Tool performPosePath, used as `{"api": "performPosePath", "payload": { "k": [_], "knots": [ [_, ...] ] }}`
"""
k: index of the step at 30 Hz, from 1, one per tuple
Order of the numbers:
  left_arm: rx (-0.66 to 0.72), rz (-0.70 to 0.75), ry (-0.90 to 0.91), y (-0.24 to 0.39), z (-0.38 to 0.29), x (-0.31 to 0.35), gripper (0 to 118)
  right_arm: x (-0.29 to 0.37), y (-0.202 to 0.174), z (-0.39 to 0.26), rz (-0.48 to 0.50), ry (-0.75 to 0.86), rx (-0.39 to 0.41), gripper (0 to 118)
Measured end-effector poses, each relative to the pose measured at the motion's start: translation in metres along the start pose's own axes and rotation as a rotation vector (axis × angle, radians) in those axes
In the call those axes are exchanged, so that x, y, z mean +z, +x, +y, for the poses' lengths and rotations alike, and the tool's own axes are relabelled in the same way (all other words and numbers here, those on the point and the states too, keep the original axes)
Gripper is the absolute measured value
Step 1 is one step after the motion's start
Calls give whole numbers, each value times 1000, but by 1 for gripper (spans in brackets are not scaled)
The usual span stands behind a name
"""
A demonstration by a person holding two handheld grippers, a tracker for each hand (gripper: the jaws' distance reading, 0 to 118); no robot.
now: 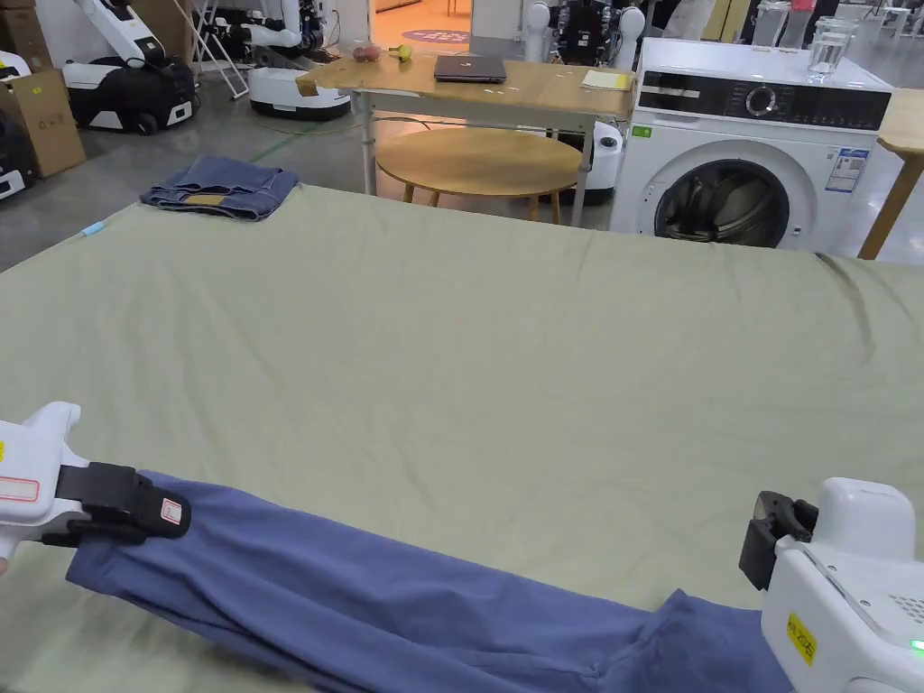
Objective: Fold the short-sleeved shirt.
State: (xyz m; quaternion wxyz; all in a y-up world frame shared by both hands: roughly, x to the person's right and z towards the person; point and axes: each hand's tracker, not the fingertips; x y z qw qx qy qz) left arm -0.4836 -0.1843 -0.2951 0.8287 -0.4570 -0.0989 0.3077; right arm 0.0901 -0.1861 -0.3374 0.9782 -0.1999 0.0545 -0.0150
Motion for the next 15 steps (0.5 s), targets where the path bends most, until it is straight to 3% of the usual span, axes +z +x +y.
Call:
{"api": "performPosePath", "payload": {
  "k": [3, 10, 15],
  "knots": [
    [-65, -29, -9, 25, 0, -2, 1, 2, -1, 0, 7, 0, -2, 0],
    [-152, -283, -103, 119, -10, -41, 1, 9, 1, 2, 11, 8, -3, 0],
    [-246, -261, -244, 174, -25, -107, 1, 14, 6, -2, 6, 3, -13, 0]
  ]
}}
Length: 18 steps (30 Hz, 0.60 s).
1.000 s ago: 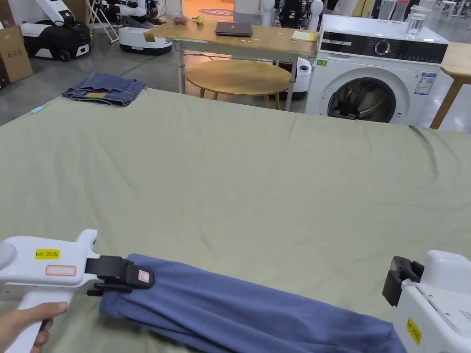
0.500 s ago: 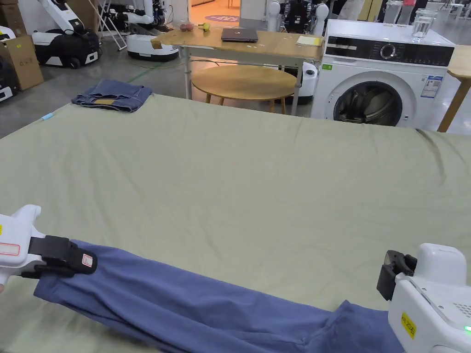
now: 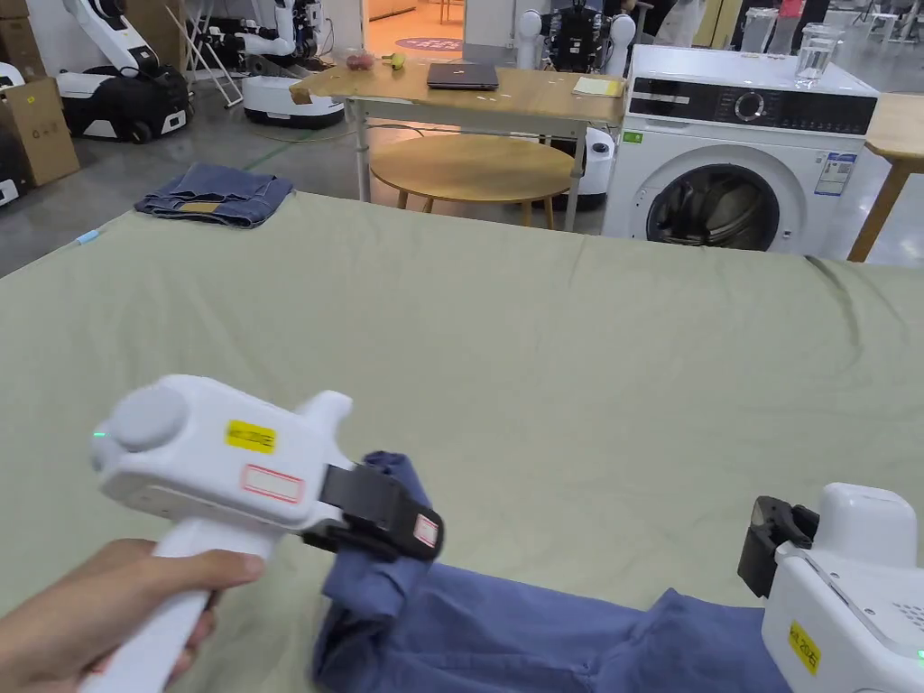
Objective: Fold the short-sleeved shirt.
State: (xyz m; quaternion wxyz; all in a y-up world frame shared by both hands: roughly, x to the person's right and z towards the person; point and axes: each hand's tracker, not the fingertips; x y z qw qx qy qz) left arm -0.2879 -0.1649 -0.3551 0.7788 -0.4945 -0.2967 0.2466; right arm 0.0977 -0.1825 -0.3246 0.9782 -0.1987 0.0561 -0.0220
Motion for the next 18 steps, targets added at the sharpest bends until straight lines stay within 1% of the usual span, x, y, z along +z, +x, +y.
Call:
{"api": "performPosePath", "payload": {
  "k": [5, 8, 11, 13, 14, 15, 16, 17, 18],
  "knots": [
    [79, 68, -105, 1, 5, -89, 1, 4, 10, -5, -16, -17, -12, 0],
    [64, 130, -167, -1, 2, -129, 1, 7, 16, -7, -33, -22, -13, 0],
    [70, 181, -205, -2, -5, -152, 1, 8, 22, -8, -42, -28, -17, 0],
    [34, 230, -210, 5, -11, -155, 1, 9, 25, -8, -51, -31, -19, 0],
    [38, 232, -204, 5, -12, -157, 1, 9, 26, -8, -53, -32, -21, 0],
    [41, 230, -203, 3, -12, -155, 5, 9, 27, -8, -55, -34, -22, 0],
    [62, 204, -195, 3, -15, -154, 15, 9, 27, -8, -56, -35, -24, 0],
    [94, 146, -191, 3, -16, -153, 15, 9, 28, -8, -57, -35, -25, 0],
    [107, 125, -187, 5, -18, -150, 19, 9, 28, -8, -56, -36, -26, 0]
  ]
}}
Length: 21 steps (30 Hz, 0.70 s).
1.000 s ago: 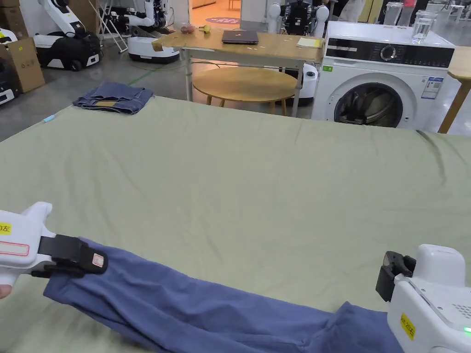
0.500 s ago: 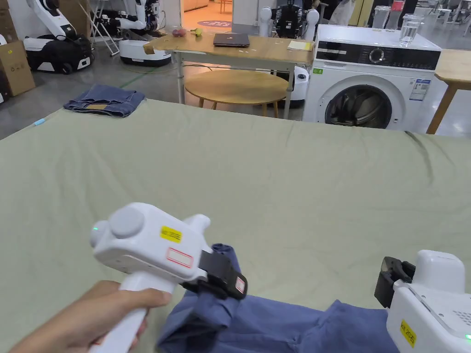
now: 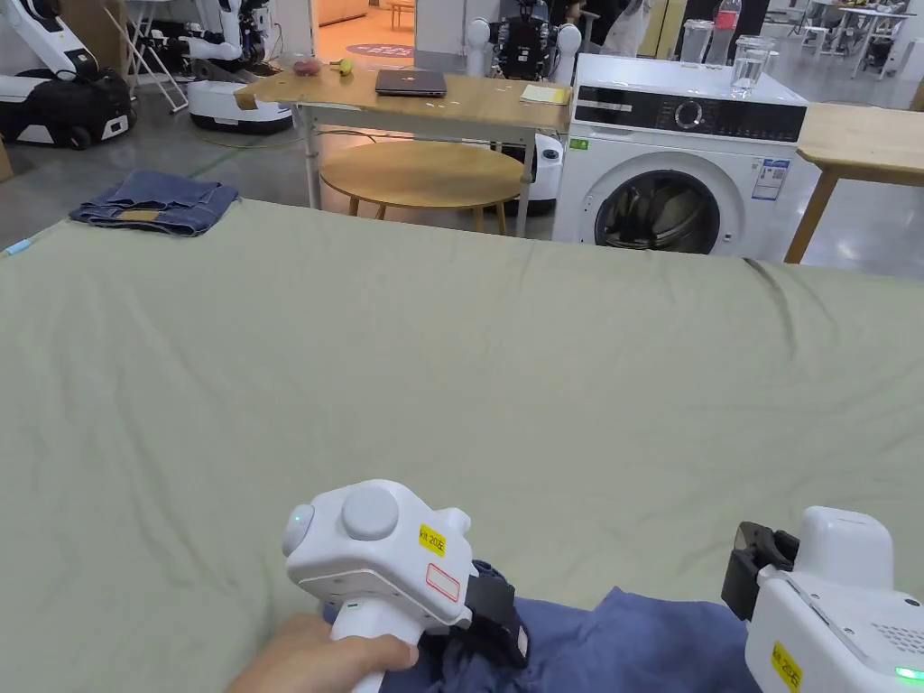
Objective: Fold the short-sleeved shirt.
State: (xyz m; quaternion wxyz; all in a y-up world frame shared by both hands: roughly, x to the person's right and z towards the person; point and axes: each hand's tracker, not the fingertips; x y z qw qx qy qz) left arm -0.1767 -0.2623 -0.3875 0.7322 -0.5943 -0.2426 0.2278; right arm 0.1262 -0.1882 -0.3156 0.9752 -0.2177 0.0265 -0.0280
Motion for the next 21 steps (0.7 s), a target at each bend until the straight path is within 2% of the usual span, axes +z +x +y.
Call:
{"api": "performPosePath", "payload": {
  "k": [3, 8, 11, 14, 18, 21],
  "knots": [
    [-56, 46, 24, 9, -1, 20, 37, 1, -1, 0, 4, -1, 1, 0],
    [-44, -95, 95, 10, -5, 65, 38, 3, -1, 1, 10, 2, -3, 0],
    [-158, -107, 200, 10, -2, 89, 37, 4, -1, 1, 13, 3, -7, 0],
    [-142, -82, 206, 5, 0, 93, 10, 5, -1, 1, 16, 2, -12, 0],
    [-119, 68, 180, -10, 4, 72, 4, 5, 0, 0, 18, -2, -18, 0],
    [-69, 104, 117, -25, 5, 47, 3, 6, 1, -1, 14, -3, -17, 0]
  ]
}}
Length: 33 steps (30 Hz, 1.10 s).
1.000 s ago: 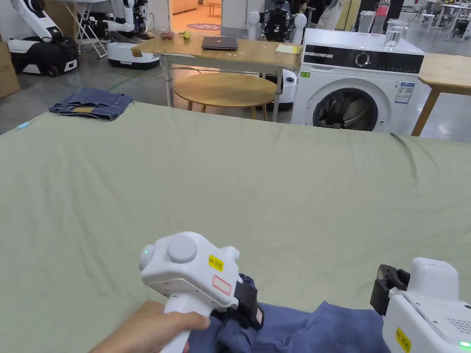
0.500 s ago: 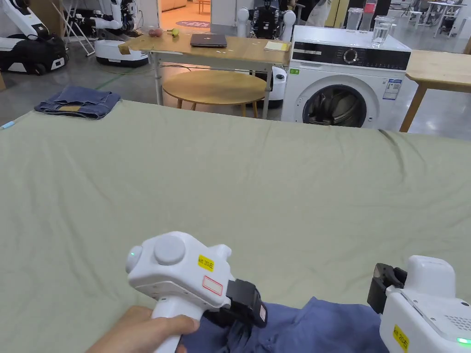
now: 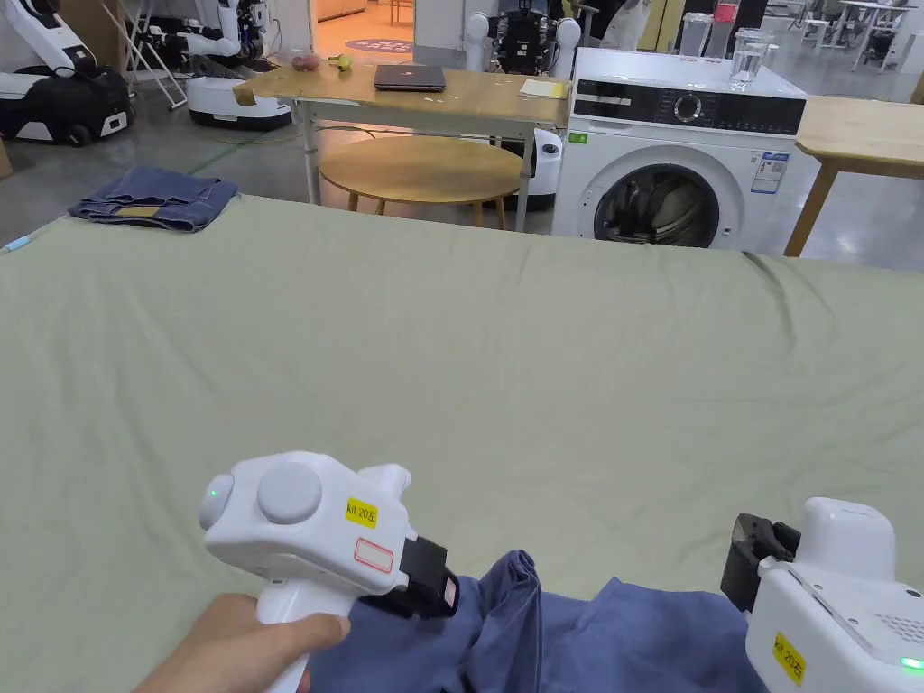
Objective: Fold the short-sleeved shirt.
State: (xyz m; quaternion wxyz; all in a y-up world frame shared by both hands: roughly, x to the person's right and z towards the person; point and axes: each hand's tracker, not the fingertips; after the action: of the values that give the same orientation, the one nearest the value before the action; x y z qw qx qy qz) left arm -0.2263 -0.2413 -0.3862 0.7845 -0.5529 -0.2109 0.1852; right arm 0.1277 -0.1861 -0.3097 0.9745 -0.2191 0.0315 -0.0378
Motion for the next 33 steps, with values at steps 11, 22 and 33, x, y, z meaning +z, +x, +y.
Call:
{"api": "performPosePath", "payload": {
  "k": [11, 22, 33],
  "knots": [
    [52, -266, -78, 24, -21, -67, 3, 0, 4, -3, -9, -11, 1, 0],
    [117, -318, -67, 26, -32, -77, 2, -3, 9, -6, -14, -21, -28, 0],
    [130, -390, 104, -8, -22, 3, 19, 1, 2, -1, -1, 4, -11, 0]
  ]
}}
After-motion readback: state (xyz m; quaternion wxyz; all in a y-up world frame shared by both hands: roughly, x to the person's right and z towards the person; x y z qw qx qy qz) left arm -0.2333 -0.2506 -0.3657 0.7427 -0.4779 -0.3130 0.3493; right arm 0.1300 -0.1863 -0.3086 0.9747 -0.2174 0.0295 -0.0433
